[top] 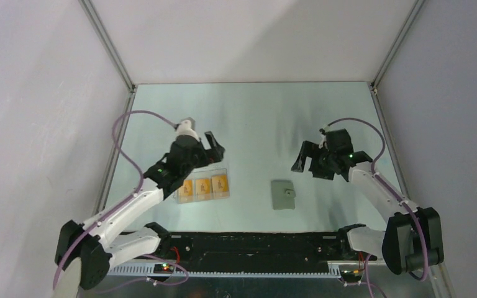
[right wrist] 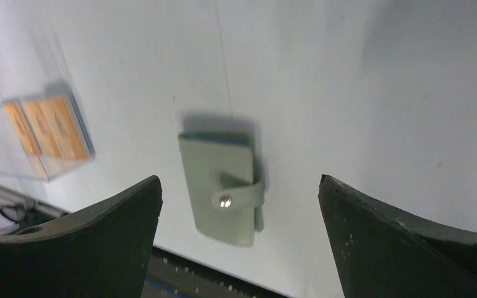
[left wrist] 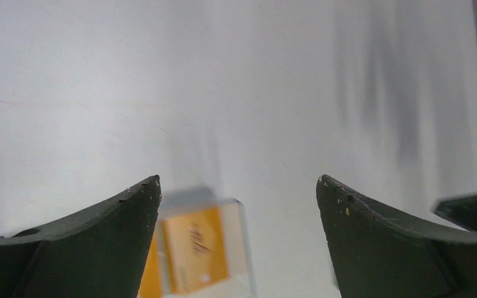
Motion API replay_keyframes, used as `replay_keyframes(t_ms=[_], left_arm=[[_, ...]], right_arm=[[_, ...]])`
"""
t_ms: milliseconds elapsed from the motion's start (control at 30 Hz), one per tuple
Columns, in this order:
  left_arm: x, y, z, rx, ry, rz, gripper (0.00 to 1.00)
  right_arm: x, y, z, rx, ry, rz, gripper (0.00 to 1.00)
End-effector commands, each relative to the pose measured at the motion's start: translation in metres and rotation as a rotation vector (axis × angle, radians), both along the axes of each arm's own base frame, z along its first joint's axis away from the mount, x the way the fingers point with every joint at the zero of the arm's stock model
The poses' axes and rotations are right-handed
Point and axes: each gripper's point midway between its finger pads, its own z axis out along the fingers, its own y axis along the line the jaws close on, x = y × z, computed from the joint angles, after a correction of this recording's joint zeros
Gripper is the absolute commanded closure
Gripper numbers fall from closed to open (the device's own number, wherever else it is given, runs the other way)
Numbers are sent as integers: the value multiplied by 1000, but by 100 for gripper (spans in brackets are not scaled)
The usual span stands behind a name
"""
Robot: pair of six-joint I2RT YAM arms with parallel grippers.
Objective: Put the credit cards into the card holder
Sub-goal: Reset both arms
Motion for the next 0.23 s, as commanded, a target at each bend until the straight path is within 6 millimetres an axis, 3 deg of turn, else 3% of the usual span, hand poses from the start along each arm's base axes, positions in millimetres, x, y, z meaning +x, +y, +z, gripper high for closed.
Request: replay_keyframes(t_ms=[0, 100, 200], left_arm=[[37, 60, 42, 123, -228, 113, 0], [54, 99, 51, 210, -271, 217, 0], [59, 126, 61, 271, -335, 287, 0]], right_arm=[[59, -22, 38, -25, -270, -37, 1], [78, -35, 42, -68, -337, -67, 1], [93, -44, 51, -118, -419, -80, 1]])
